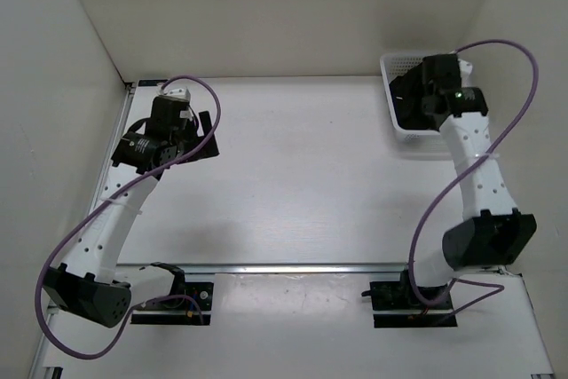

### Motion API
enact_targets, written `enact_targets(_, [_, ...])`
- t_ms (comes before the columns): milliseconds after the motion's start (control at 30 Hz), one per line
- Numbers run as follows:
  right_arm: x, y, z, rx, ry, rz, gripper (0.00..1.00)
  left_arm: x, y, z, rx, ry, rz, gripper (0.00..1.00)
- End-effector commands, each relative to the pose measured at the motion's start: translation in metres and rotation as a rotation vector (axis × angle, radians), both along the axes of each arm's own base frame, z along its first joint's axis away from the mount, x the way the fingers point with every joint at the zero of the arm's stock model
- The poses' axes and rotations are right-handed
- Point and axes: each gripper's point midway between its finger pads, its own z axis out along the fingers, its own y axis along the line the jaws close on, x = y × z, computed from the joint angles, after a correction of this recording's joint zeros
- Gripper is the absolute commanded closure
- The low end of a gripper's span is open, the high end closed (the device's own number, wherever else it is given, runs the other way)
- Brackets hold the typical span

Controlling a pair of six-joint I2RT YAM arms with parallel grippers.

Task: Fold and stack the shorts
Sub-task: Grab the shorts from the pile

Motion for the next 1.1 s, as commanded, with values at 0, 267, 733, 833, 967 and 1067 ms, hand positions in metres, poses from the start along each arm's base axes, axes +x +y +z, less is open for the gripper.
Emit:
enact_targets(0, [0.039,-0.024,0.020,0.103,-0.058,-0.020,0.24,0.003,-0.010,0.014,-0.041,-0.032,-0.039,0.00])
enact_targets(267, [0.158,-0.077,-0.059,0.233,0.037,-0.114,0.59,0.012,-0.016,-0.007,-0.012,0.046,-0.047,0.00])
enact_targets(733, [0.236,-0.104,-0.187,0.311,0.084,-0.183,0.48,0.042,-0.014,-0.021,0.066,0.098,-0.025,0.00])
enact_targets(833, [0.245,-0.097,-0.172,0.345,0.030,-0.154,0.92,0.046,-0.015,-0.025,0.069,0.110,-0.025,0.00])
enact_targets(967, [0.247,-0.096,-0.086,0.339,-0.141,-0.126,1.00,0.045,-0.018,-0.025,0.054,0.113,-0.026,0.00])
enact_targets(1067, [0.237,-0.094,-0.028,0.326,-0.241,-0.108,1.00,0.041,-0.020,-0.022,0.030,0.106,-0.033,0.00])
